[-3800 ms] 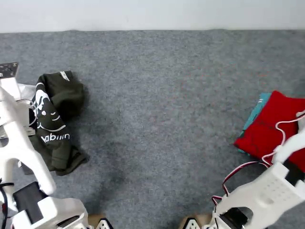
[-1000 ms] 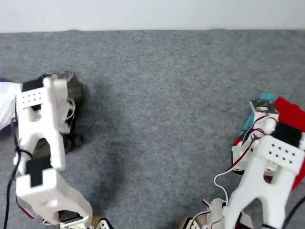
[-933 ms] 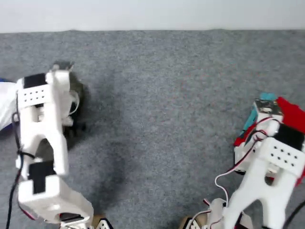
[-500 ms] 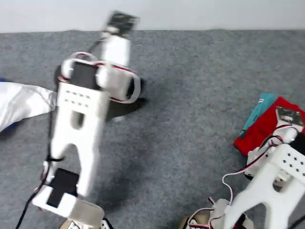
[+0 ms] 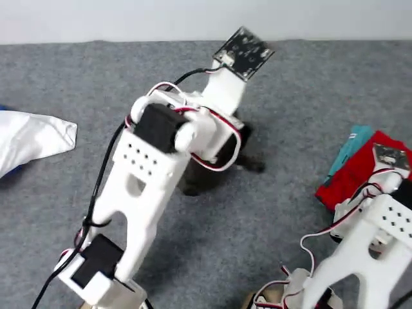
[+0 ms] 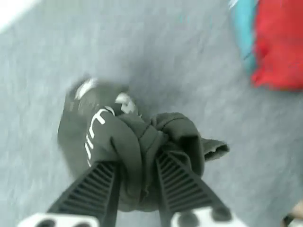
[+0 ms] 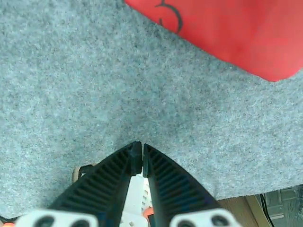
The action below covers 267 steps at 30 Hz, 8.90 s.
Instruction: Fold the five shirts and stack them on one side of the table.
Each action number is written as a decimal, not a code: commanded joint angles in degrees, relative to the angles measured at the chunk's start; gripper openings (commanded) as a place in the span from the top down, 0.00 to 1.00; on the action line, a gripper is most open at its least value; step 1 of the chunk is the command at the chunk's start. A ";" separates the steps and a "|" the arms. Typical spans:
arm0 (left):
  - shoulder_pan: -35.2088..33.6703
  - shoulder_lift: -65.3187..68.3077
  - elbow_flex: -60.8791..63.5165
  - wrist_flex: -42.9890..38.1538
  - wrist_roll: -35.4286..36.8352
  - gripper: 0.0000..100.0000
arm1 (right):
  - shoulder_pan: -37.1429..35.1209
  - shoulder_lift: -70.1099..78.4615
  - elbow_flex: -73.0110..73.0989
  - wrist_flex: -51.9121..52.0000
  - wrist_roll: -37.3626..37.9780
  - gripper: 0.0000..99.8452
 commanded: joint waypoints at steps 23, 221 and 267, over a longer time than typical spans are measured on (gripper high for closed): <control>-58.64 -3.08 37.58 -4.84 -29.54 0.88 | 0.57 -1.19 -0.18 2.24 0.09 0.99; -75.96 -32.09 52.44 -12.57 -32.00 1.00 | -70.73 42.95 -38.42 0.57 4.04 0.78; -75.60 -32.53 54.99 -12.57 -31.82 1.00 | -72.31 62.73 -58.64 -0.40 8.00 0.99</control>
